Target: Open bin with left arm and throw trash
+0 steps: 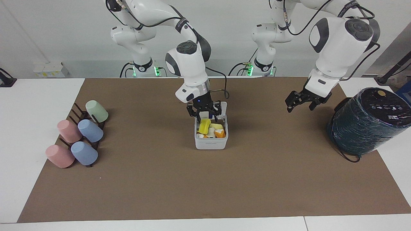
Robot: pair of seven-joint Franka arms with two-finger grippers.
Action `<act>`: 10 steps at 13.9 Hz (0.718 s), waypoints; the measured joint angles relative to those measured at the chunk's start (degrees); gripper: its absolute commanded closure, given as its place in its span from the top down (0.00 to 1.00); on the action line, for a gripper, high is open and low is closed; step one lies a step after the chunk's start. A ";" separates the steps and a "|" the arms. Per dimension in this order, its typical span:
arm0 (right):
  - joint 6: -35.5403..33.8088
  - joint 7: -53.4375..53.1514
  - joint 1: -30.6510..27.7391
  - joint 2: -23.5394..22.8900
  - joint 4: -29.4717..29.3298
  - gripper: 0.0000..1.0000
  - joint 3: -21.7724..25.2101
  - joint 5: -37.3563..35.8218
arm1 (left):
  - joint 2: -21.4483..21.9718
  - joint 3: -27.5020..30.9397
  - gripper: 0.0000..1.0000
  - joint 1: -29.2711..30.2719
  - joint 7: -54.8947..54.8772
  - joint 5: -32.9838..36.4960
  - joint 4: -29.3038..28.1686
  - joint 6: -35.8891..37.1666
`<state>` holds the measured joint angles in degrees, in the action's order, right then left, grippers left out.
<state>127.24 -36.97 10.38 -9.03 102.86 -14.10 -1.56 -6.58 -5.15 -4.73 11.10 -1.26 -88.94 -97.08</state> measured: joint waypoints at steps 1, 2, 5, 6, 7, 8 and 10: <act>-2.00 1.81 -1.82 1.37 0.13 1.00 0.03 0.00 | 0.00 -0.09 1.00 -0.13 0.00 0.00 0.00 0.00; -4.00 3.60 -3.54 2.72 0.22 1.00 0.09 0.00 | 0.00 -0.18 1.00 -0.20 0.00 0.00 0.00 0.00; -9.53 9.13 -8.17 6.47 0.33 1.00 0.23 -0.01 | 0.00 -0.30 1.00 -0.21 0.00 0.00 0.00 0.00; -11.56 11.25 -9.47 7.61 0.32 1.00 0.28 -0.01 | 0.00 -0.30 1.00 -0.21 0.00 0.00 0.00 0.00; -14.03 13.40 -10.73 8.77 0.22 1.00 0.31 -0.01 | 0.00 -0.30 1.00 -0.21 0.00 0.00 0.00 0.00; -16.62 15.28 -11.73 9.69 -0.28 1.00 0.38 -0.01 | 0.00 -0.30 1.00 -0.21 0.00 0.00 0.00 0.00; -22.07 18.23 -13.05 10.32 -3.42 1.00 0.40 -0.01 | 0.00 -0.30 1.00 -0.21 0.00 0.00 0.00 0.00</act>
<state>105.17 -18.74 -2.67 1.29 99.44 -13.70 -1.56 -6.58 -5.45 -4.95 11.10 -1.26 -88.94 -97.08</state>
